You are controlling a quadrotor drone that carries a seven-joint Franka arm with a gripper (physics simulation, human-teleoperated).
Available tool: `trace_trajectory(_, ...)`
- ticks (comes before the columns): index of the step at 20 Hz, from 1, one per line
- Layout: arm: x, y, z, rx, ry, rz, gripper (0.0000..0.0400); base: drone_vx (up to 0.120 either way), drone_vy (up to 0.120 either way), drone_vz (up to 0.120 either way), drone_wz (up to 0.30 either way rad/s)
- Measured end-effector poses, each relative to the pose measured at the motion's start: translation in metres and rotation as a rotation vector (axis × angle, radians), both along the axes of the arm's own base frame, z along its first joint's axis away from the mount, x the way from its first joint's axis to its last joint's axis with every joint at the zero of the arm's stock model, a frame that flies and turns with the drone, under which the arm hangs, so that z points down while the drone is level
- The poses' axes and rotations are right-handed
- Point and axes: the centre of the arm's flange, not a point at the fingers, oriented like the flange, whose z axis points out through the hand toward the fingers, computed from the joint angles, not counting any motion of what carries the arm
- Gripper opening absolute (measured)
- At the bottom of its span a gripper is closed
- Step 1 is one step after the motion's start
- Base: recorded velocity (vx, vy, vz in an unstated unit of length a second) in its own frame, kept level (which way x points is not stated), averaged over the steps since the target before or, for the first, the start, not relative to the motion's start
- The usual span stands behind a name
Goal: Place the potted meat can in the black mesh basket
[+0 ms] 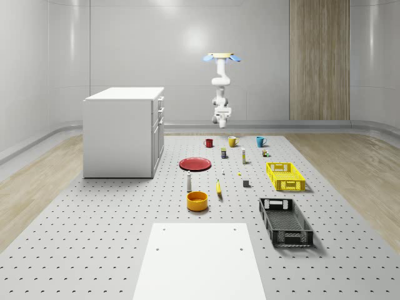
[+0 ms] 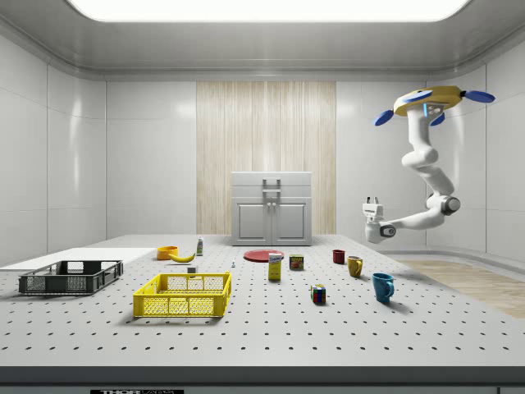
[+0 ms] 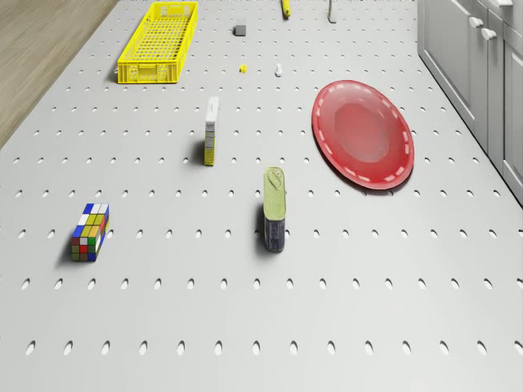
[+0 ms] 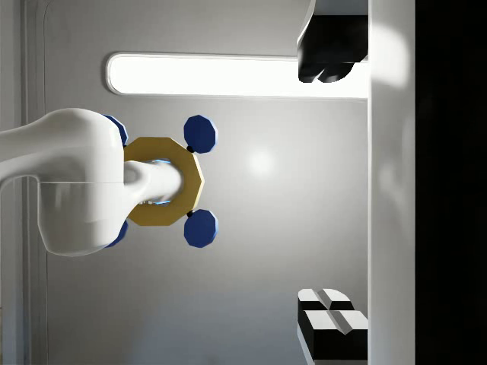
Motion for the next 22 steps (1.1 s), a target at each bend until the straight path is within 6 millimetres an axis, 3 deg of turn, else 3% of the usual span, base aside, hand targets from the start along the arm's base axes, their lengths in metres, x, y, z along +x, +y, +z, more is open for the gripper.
trace_trajectory(12, -0.001, 0.006, 0.0, -0.057, -0.009, -0.001, 0.04, 0.12, -0.12, 0.0, 0.0)
trace_trajectory(18, -0.001, 0.017, -0.002, -0.173, -0.013, -0.004, 0.04, 0.12, 0.0, 0.0, 0.0)
trace_trajectory(22, -0.001, 0.034, -0.006, -0.347, -0.016, -0.008, 0.04, 0.12, 0.0, 0.0, 0.0)
